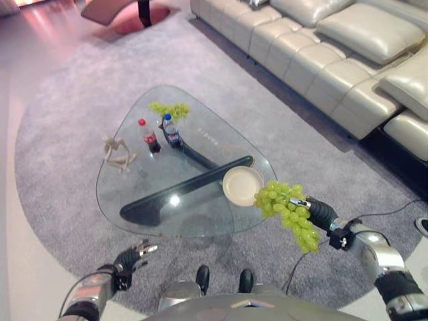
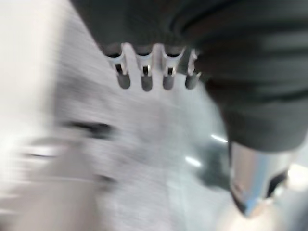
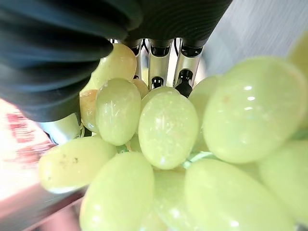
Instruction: Pick up fruits into the plate
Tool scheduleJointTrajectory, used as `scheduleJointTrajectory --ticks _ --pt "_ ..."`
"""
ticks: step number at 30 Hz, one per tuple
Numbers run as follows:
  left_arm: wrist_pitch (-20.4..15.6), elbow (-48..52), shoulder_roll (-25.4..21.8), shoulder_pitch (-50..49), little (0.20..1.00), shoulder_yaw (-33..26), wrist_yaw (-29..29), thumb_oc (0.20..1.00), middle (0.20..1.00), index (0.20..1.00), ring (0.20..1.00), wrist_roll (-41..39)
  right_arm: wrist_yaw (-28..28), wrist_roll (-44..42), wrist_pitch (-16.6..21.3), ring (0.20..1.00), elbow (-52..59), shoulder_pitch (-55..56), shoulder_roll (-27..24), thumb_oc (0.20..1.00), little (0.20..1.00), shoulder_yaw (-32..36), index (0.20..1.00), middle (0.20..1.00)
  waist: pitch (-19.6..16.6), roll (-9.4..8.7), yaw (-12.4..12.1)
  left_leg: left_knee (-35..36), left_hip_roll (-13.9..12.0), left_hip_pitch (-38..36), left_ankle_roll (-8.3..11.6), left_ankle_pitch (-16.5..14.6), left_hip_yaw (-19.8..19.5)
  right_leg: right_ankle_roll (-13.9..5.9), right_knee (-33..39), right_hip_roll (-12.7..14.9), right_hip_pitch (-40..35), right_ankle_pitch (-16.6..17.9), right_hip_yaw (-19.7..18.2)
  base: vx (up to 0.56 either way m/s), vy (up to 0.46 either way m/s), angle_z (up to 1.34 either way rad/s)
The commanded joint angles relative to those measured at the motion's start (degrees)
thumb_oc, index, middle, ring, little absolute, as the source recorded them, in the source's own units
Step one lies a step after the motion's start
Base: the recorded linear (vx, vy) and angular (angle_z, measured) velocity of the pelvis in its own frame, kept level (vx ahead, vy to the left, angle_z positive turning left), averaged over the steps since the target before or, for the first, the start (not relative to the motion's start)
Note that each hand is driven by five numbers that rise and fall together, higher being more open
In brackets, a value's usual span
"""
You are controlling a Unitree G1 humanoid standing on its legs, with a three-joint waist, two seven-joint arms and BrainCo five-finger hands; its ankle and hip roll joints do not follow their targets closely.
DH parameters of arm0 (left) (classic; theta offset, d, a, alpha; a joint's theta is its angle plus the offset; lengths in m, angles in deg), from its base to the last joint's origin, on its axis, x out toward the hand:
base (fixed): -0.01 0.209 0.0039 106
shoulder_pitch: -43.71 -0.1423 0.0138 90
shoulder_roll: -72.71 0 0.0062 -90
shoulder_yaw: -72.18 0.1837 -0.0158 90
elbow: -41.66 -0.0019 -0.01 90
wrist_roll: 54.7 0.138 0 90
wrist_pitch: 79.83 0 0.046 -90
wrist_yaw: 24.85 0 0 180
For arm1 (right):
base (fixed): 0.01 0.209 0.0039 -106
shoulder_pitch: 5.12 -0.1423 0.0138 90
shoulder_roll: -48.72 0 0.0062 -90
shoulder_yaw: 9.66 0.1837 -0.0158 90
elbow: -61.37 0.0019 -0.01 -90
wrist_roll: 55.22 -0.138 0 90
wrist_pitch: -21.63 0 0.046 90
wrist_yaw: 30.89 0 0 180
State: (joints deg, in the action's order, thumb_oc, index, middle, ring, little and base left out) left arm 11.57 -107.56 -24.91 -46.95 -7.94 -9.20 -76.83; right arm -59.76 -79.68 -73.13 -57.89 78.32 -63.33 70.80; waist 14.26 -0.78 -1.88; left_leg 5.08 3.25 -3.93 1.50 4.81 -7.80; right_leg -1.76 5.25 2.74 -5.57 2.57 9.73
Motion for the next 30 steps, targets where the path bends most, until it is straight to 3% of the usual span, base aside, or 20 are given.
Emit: scheduleJointTrajectory --ticks 1,6,13,20,30 --pt "-3.2 -3.8 0.6 5.1 1.0 2.2 -3.9 1.0 1.0 1.0 1.0 0.9 12.1 9.5 4.9 0.2 0.5 -12.1 -5.0 0.2 0.2 -2.4 0.2 0.2 4.2 -0.05 -2.8 -7.5 -0.9 2.2 0.02 -9.6 4.6 -1.93 -6.1 1.2 3.5 -4.7 -0.3 -0.18 -0.031 0.29" --pt "-3.1 -6.1 1.2 7.5 1.0 4.6 -5.0 1.0 1.0 1.0 1.0 0.5 20.3 17.1 3.1 0.2 -2.7 -19.1 -8.2 0.2 0.2 -5.6 0.2 0.2 8.1 0.19 -4.0 -8.9 -0.2 6.1 -0.24 -9.1 2.4 -1.56 -7.8 1.1 7.0 -4.7 0.5 -0.12 -0.007 0.2" --pt "-3.5 -5.2 1.9 13.1 1.0 11.2 -7.5 1.0 1.0 1.0 1.0 -2.0 34.4 24.8 -0.6 0.2 -9.5 -33.5 -10.3 0.2 0.2 -10.7 0.2 0.2 14.6 1.97 -5.4 -11.9 1.6 13.7 -0.89 -8.1 -0.6 -1.21 -11.8 1.2 14.8 -4.5 1.8 -0.14 0.032 0.13" --pt "-4.3 0.6 2.0 16.4 1.0 16.1 -9.5 1.0 1.0 1.0 1.0 -4.6 43.3 27.0 -2.7 0.2 -15.6 -44.1 -10.6 0.2 0.2 -14.5 0.2 0.2 15.5 4.18 -5.6 -13.7 2.8 22.1 -1.37 -6.5 -1.0 -1.05 -15.9 1.1 24.6 -4.4 2.7 -0.08 0.065 0.0" --pt "-4.9 4.0 1.5 15.4 1.0 18.4 -9.9 1.0 1.0 1.0 1.0 -5.2 45.9 28.6 -4.1 0.2 -20.5 -50.0 -10.9 0.2 0.2 -16.4 0.2 0.2 15.5 6.33 -5.9 -16.5 3.8 28.2 -1.28 -6.6 0.3 -1.44 -19.8 2.1 31.9 -4.7 3.1 -0.03 0.06 0.02"
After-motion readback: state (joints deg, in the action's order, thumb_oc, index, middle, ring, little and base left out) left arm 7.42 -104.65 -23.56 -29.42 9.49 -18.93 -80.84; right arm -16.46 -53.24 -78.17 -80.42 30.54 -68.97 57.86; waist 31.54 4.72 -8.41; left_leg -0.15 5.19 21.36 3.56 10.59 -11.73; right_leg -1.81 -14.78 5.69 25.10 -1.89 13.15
